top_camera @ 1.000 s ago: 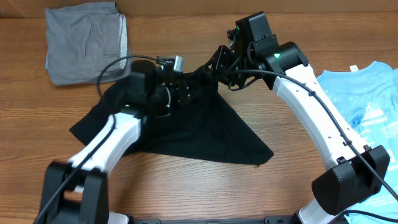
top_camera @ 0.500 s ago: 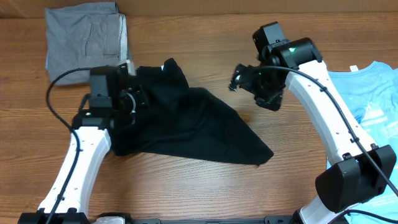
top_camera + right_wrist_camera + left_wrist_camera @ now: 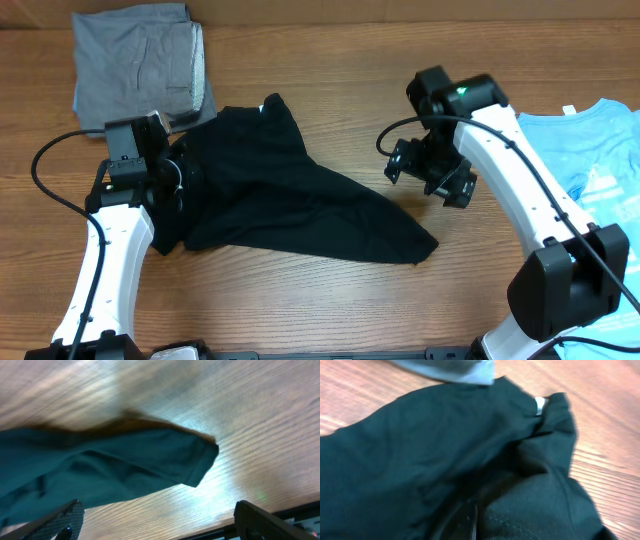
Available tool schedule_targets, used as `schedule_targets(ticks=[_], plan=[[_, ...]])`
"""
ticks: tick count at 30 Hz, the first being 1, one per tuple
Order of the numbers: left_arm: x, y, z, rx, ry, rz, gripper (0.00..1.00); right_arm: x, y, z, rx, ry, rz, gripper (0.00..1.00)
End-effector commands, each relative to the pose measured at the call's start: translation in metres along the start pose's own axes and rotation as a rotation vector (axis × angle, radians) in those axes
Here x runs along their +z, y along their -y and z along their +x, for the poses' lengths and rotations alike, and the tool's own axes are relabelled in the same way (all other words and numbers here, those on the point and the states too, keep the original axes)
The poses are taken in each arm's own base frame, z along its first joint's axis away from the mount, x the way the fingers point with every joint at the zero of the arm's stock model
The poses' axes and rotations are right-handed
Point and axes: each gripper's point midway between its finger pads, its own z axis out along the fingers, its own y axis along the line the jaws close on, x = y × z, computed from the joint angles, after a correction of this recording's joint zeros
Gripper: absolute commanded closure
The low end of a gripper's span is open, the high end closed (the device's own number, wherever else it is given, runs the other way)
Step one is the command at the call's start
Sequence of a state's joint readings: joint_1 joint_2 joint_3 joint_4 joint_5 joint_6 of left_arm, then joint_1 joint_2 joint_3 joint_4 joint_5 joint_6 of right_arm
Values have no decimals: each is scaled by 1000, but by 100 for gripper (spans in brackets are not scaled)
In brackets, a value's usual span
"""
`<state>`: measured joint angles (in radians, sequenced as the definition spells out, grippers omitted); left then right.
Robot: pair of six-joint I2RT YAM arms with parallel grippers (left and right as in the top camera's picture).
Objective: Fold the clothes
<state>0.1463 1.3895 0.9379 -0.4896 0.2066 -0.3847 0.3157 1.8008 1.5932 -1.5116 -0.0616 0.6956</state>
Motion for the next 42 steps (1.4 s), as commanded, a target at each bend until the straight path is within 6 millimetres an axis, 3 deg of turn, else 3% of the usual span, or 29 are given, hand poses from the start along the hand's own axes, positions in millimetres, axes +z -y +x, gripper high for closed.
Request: schedule_targets(ticks=[1,12,16,22,28,32,40,42], plan=[[-9,-15,-11,11,47,-83,95,29,11,14,68,-59,46,0],[-9,-21,-4,5,22,-114,90,61,31,42,133,-129,109,0],[-9,-21,-4,5,19,-115,89,77,38,47,140,-145,125,9],[-9,-22,-4,4,18,-119,88,99,47,60,149,-188,135,10],[-9,-22,-4,5,19,-121,87,114,44,61,143,-166,98,13],[-9,-23,-3,4,17,-122,86,117,43,60,144,-158,87,26],[-9,-24,0,2,6,-127,84,124,40,60,142,-156,63,28],[-9,-24,0,2,6,-127,84,130,39,61,142,-162,44,34]])
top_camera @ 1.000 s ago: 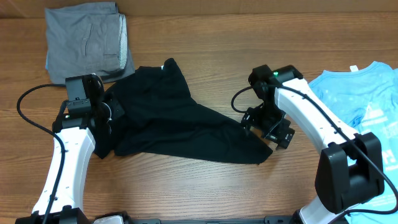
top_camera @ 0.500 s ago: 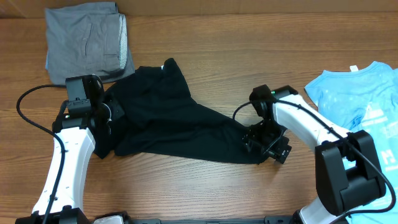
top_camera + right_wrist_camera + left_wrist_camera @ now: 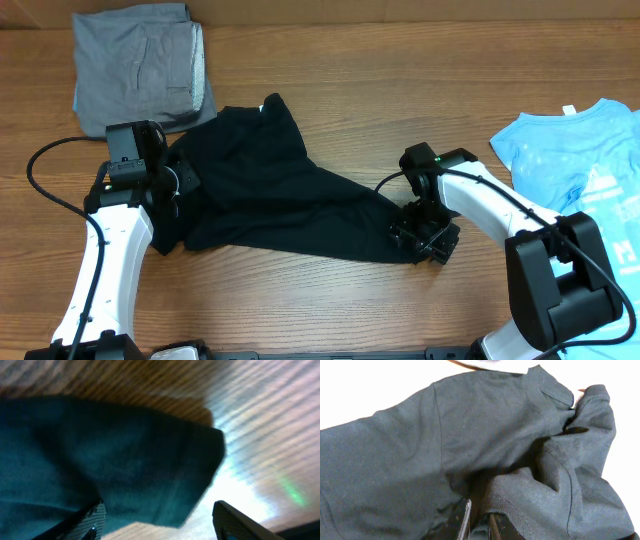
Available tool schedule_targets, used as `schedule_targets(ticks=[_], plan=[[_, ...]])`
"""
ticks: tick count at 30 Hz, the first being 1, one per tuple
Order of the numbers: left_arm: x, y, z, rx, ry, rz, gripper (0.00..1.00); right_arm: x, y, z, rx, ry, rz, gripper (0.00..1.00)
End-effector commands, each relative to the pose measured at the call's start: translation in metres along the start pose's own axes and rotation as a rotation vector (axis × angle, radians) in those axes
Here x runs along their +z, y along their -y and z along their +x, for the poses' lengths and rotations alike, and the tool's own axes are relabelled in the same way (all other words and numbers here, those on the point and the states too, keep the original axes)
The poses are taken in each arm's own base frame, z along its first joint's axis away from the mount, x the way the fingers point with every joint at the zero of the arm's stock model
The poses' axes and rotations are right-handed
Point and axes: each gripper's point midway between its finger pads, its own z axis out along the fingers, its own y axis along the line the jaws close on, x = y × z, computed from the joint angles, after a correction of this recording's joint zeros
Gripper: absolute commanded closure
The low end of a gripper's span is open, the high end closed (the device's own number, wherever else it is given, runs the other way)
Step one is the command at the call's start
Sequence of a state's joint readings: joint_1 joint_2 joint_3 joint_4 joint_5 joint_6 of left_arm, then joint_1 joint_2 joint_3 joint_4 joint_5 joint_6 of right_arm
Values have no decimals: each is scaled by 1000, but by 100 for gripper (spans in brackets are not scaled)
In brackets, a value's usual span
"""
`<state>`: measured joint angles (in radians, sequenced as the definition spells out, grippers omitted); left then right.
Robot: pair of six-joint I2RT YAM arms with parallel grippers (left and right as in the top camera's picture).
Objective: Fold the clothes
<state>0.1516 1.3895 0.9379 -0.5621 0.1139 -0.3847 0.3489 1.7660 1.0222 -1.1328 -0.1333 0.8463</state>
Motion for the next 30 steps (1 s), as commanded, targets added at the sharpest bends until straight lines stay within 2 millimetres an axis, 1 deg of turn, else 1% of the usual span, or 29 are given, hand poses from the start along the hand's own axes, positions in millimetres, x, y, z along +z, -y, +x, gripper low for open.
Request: schedule_targets(ticks=[1,3,9,13,15,20,21,23,27,30], plan=[[-8,-1,-10,16,37,-11,84,5,-1,6,2,-8,-37,37],[-8,-1,-10,16,36,-11,84,8,-1,5,1,-4,-41,42],[-8,-1,-10,16,37,-11,83,8,-2,4,1,0,-47,43],[-8,-1,-10,16,37,-12,83,8,-2,5,2,-3,-45,52],[-8,-1,-10,16,37,-11,83,8,-1,8,3,-17,-41,52],[-8,-1,-10,16,37,-12,82,3,0,15,4,-40,-51,50],[-8,-1,-10,16,37,-12,82,2,1,15,4,-41,-53,43],[-8,-1,-10,16,37,-12,82,0,1,19,4,-51,-58,39],[-8,-1,-10,16,37,-11,82,-1,3,25,6,-80,-56,37],[-8,-1,-10,16,36,-11,82,-1,0,28,-25,-84,-66,37]])
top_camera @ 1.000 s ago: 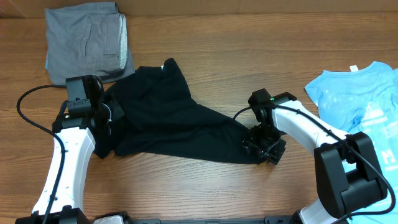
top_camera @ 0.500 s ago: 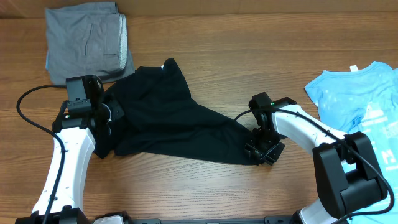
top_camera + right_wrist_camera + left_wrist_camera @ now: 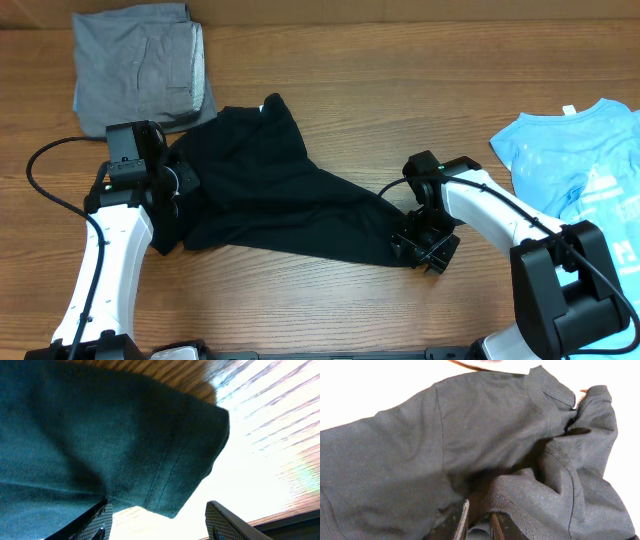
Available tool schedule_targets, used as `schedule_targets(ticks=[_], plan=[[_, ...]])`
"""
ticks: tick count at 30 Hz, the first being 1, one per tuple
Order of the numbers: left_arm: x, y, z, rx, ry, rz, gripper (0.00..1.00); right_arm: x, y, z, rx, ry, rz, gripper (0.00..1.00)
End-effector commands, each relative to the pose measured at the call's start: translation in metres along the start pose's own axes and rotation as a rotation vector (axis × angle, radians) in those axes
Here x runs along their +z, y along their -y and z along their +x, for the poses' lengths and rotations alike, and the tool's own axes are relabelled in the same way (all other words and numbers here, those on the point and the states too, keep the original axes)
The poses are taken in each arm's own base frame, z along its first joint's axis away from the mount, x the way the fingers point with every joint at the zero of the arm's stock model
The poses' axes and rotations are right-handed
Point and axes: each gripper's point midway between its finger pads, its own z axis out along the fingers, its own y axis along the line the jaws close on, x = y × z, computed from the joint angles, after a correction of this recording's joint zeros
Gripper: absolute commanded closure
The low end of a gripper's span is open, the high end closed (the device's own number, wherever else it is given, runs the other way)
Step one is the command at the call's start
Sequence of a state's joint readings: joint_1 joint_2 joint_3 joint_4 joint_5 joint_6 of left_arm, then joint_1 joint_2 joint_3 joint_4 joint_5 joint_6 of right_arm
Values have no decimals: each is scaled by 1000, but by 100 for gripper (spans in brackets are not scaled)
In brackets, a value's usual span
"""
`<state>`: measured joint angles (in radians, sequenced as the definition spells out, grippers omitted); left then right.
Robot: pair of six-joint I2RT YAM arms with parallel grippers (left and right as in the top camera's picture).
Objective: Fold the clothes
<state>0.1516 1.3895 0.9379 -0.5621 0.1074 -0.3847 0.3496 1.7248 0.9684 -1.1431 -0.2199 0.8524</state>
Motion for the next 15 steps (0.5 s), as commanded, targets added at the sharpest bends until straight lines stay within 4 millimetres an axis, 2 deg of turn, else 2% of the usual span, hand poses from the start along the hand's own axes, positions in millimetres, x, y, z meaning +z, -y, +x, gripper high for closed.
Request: schedule_targets(ticks=[1,5,15], plan=[[-8,0,-9,16,34,-5,82,-2,-7,6,-41,0,-34,37],[-8,-1,-9,16,31,-7,81,0,-13,5,-54,17,-51,43],[-8,-1,-8,19,28,-8,81,1,-9,-3,-55,58,-30,44]])
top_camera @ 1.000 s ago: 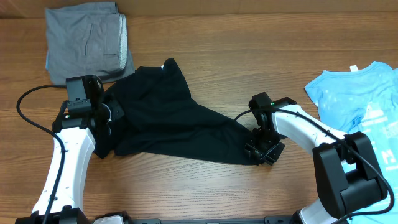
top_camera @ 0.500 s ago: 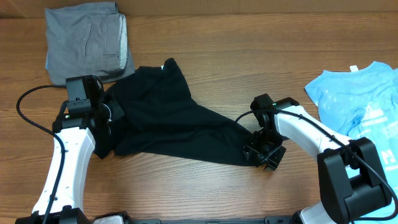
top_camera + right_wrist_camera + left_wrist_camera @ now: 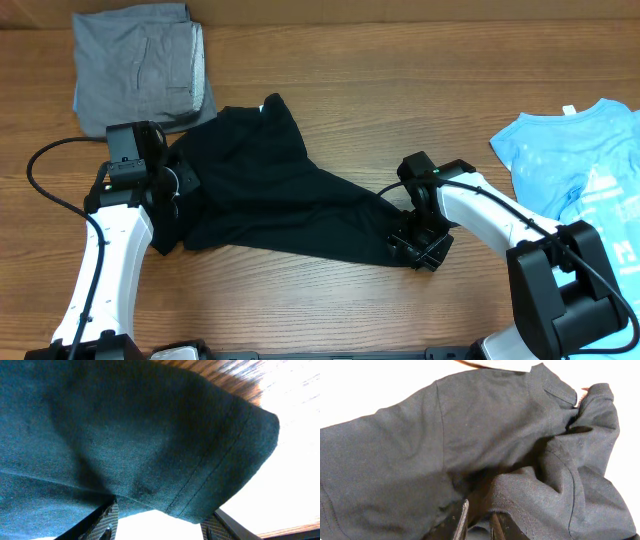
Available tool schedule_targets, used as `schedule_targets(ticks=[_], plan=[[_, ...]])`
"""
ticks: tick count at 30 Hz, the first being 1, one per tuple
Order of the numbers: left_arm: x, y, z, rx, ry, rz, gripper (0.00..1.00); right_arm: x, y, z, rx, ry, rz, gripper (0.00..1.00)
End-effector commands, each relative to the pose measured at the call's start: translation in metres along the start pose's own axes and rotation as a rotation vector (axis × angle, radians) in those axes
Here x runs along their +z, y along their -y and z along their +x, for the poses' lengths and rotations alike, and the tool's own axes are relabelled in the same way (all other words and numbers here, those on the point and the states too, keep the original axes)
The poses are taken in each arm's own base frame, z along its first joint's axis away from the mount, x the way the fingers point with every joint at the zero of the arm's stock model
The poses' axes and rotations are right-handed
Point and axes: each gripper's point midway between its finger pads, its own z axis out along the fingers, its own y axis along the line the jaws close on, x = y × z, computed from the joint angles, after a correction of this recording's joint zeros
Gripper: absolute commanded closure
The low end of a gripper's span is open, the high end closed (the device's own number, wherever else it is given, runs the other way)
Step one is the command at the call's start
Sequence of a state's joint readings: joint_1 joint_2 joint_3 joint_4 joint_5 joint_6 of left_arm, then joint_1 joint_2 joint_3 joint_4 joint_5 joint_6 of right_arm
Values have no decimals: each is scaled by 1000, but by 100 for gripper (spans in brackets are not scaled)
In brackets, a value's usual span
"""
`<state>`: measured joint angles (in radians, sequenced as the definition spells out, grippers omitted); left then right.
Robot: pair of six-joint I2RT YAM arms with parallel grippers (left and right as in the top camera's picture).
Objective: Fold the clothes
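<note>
A crumpled black shirt (image 3: 280,190) lies on the wooden table (image 3: 400,100), with one sleeve end (image 3: 215,460) stretched out to the right. My left gripper (image 3: 165,187) sits at the shirt's left edge. In the left wrist view that gripper (image 3: 479,522) is shut on a fold of the black fabric (image 3: 485,435). My right gripper (image 3: 418,245) is down at the sleeve end. In the right wrist view it (image 3: 162,527) is open, and its fingers (image 3: 102,522) straddle the hemmed sleeve edge.
A folded grey garment (image 3: 140,65) lies at the back left, touching the black shirt's corner. A light blue T-shirt (image 3: 585,160) is spread at the right edge. Bare wood lies in front of the shirt.
My right gripper has edged a little further onto the sleeve end, which now fills more of the right wrist view. It is still open. The left gripper and the shirt have not moved.
My right gripper first hung open above the table, right of the shirt. It was then low at the sleeve tip, and now straddles the hem. My left gripper has stayed shut on the shirt's left side throughout.
</note>
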<state>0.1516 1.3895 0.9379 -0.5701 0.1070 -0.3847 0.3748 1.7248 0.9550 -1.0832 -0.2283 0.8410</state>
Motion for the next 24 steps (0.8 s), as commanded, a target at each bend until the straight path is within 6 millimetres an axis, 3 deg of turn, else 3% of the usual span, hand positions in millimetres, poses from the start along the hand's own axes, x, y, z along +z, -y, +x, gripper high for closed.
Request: schedule_targets(ticks=[1,3,6,10,14,16,19,24], plan=[[-8,0,-10,20,36,-5,81,-3,2,-2,-10,37,2,44],[-8,0,-10,20,35,-5,81,-3,1,-3,-11,39,-1,45],[-8,0,-10,20,35,-5,81,-4,1,-5,-11,49,1,57],[-8,0,-10,21,35,-5,81,-4,1,-6,-10,56,2,85],[-8,0,-10,20,36,-5,80,-4,3,-9,28,74,14,89],[-8,0,-11,21,39,-5,78,-5,3,-10,40,78,12,96],[-8,-1,-12,23,44,-10,83,-12,2,-14,50,87,-2,96],[-17,6,-24,53,73,5,92,-47,3,-30,77,180,-37,96]])
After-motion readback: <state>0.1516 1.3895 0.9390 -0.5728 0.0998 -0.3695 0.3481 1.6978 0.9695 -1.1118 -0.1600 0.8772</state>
